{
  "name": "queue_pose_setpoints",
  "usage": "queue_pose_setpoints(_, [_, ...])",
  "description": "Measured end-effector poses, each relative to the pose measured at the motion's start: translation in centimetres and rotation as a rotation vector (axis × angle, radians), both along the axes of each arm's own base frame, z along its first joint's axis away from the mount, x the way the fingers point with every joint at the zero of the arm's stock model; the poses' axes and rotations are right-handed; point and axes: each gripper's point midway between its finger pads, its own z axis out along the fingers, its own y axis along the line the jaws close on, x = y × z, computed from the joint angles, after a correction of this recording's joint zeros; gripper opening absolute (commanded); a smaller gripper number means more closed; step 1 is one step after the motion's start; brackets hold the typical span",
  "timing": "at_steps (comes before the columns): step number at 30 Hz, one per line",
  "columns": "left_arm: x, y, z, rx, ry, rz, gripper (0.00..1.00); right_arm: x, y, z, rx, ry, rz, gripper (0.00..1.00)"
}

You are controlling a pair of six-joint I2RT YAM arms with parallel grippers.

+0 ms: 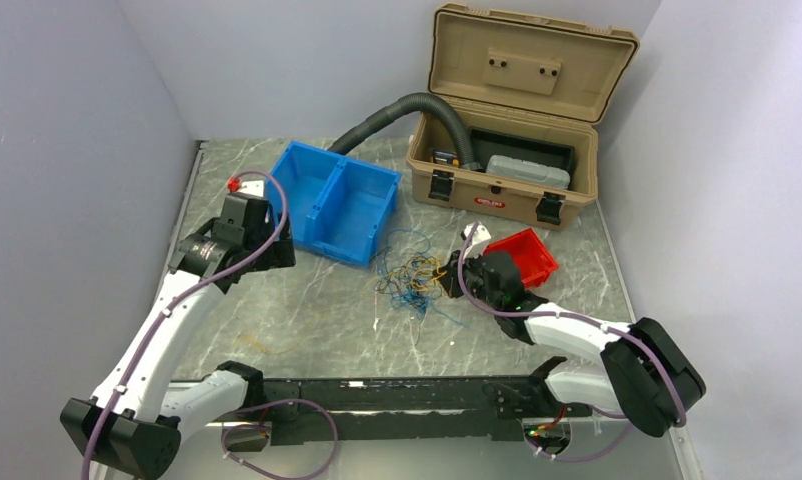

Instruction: Untangle the cables

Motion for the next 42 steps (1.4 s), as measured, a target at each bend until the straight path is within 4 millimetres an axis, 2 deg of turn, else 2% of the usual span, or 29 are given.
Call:
queue_pose_setpoints(3, [-0.6,-0.1,-0.8,-0.028,0.036,0.008,1.00,0.0,0.0,0.1,0.004,-0.005,0.000,0.04])
queue_pose_setpoints(7, [-1.4,-1.2,-2.4,-0.096,0.086,-0.015,0.99,0.1,0.1,0.4,0.011,-0.013,0.000,0.04])
queue_pose_setpoints(13, [-3.4,-2.9,-7.0,-0.189,0.242,0.002,0.99,-0.2,-0.1,0.6,0.018,-0.023,0.000,0.05])
queue_pose_setpoints(17, [-5.6,-4.8,-10.4,-0.265,0.372,-0.047,0.99,-0.2,-0.1,0.7,0.022,-0.029,0.000,0.05])
queue_pose_setpoints(19, [-6.2,-5.8,-11.1,-0.265,0.415,-0.091,0.99,-0.2,-0.1,0.7,0.023,-0.031,0.001,0.05])
queue_pose_setpoints(26, [-5.3,-9.8,-13.8,-0.206,0.457,-0.229,0.99,-0.3,0.1,0.7,0.029,-0.030,0.013,0.05])
queue_pose_setpoints(30, [-3.8,-9.8,-15.6,-0.151,0.444,-0.204,0.93,-0.3,0.1,0.7,0.029,-0.030,0.014,0.05])
queue_pose_setpoints(35, [-2.7,-8.4,-18.0,-0.046,0.457,-0.134,0.83,-0.4,0.1,0.7,0.029,-0.030,0.015,0.05])
queue_pose_setpoints(37, [-2.4,-8.2,-18.7,-0.024,0.459,-0.123,0.73,-0.4,0.1,0.7,0.028,-0.030,0.015,0.05])
queue_pose_setpoints(39, [-2.0,-8.3,-18.9,-0.023,0.450,-0.117,0.60,-0.4,0.1,0.7,0.028,-0.030,0.015,0.05])
queue_pose_setpoints(41, [-1.4,-8.4,-18.9,-0.024,0.426,-0.113,0.42,-0.3,0.1,0.7,0.028,-0.030,0.014,0.05])
queue_pose_setpoints(42, [-1.1,-8.5,-18.9,-0.029,0.412,-0.111,0.15,-0.3,0.1,0.7,0.028,-0.030,0.014,0.05])
